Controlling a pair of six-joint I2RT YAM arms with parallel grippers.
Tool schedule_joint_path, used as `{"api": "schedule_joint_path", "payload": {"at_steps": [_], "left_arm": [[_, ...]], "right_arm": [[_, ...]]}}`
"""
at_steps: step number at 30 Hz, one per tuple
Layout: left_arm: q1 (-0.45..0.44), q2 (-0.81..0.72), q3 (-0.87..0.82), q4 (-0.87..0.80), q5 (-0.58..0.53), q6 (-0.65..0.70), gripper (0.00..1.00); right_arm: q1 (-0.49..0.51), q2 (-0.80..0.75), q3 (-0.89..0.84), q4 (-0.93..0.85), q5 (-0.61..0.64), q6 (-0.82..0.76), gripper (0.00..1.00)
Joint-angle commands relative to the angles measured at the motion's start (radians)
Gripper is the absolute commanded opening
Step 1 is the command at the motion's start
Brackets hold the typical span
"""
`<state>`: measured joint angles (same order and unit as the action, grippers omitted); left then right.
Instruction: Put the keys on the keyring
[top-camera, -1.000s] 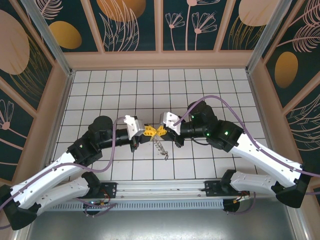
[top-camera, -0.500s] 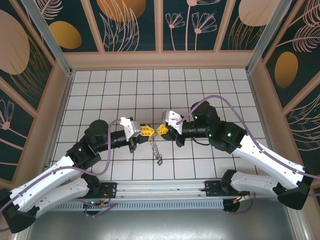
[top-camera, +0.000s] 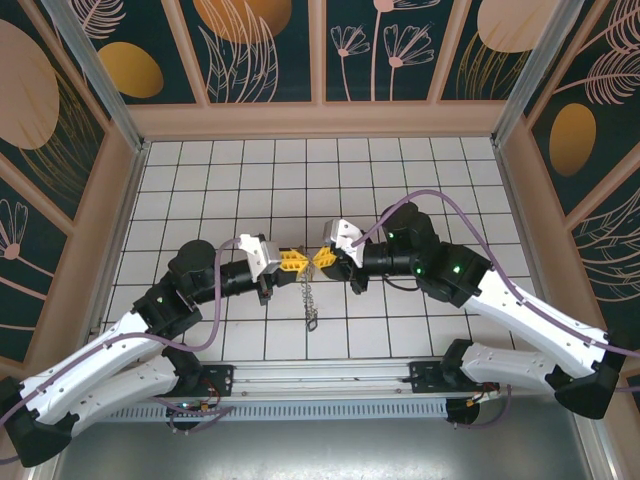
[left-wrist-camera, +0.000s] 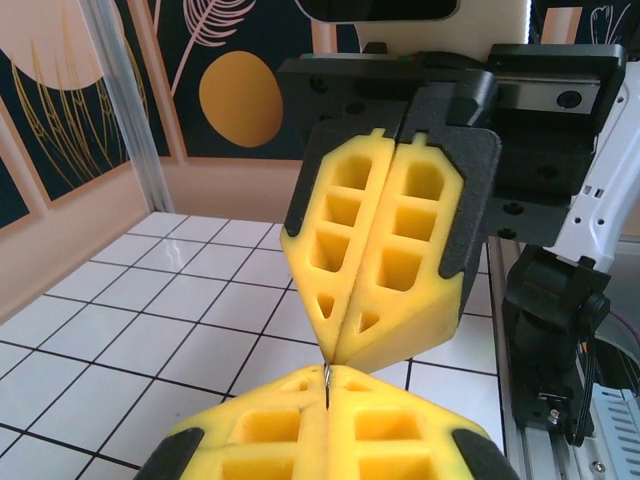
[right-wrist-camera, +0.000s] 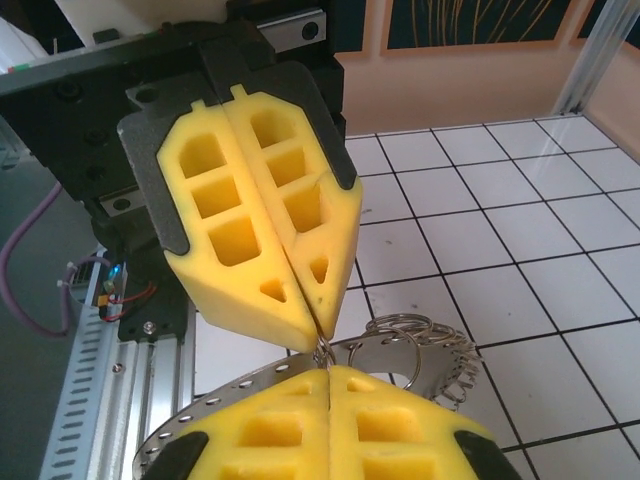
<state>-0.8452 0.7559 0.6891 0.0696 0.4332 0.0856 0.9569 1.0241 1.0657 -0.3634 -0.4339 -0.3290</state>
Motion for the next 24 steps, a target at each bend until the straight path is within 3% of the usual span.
{"api": "schedule_joint_path", "payload": {"at_steps": [1,24], "left_arm": [[0.002,-0.019,0.002,0.070,-0.003,-0.003,0.00],[0.002,-0.040,0.004,0.093,-0.008,-0.007,0.00]], "right_arm": [[0.004,0.007,0.002,0.017,0.000,0.005,0.00],[-0.003,0.011,-0.014,-0.048,0.034,0.010,0.00]]}}
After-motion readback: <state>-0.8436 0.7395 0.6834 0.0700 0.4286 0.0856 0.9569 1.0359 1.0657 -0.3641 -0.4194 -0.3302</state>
